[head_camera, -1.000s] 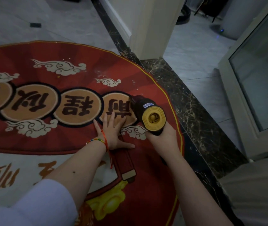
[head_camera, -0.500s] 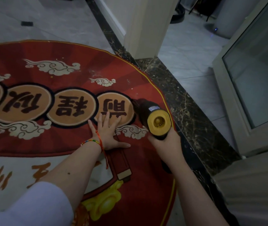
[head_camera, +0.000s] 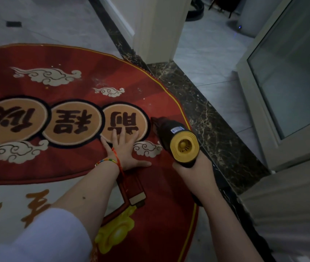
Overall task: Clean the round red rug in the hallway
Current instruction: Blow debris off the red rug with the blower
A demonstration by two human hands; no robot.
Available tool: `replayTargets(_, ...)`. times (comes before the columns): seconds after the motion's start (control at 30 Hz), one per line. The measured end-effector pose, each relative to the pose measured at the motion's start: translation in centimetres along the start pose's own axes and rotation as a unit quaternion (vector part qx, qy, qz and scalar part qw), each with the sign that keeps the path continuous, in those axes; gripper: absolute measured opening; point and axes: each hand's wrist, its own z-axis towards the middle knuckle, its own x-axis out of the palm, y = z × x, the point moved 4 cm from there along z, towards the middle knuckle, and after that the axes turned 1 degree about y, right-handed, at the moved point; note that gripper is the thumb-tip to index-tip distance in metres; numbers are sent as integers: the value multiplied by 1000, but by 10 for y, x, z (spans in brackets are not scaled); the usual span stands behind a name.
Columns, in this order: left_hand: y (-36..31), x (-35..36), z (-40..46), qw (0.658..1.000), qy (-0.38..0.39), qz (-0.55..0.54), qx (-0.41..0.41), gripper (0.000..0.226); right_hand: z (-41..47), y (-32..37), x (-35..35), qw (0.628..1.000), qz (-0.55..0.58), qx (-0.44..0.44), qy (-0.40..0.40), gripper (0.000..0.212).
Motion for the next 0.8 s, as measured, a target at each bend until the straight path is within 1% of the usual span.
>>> replayTargets(0.13,1,0,1,1000,-2,1,0,121,5,4,-2,1000,4,-12,2,26)
replayTargets(0.27,0,-3,5,1000,-11,10,-6,118,43,26,17,1000,2,-21,4,39)
replayTargets(0.4,1,-8,12,1000,-4,-5,-13,119,52,22,23,1000,4,-9,7,41)
replayTargets(0.57,4,-17,17,1000,6,-14,-22,119,34,11,13,999,24,-45,16,35)
replayTargets(0.7,5,-21,24,1000,7,7,-27,123,60,24,23,999,3,-50,18,39)
replayTargets(0.8,8,-21,29,999,8,12,-30,126,69,29,25,999,1,-49,21,37)
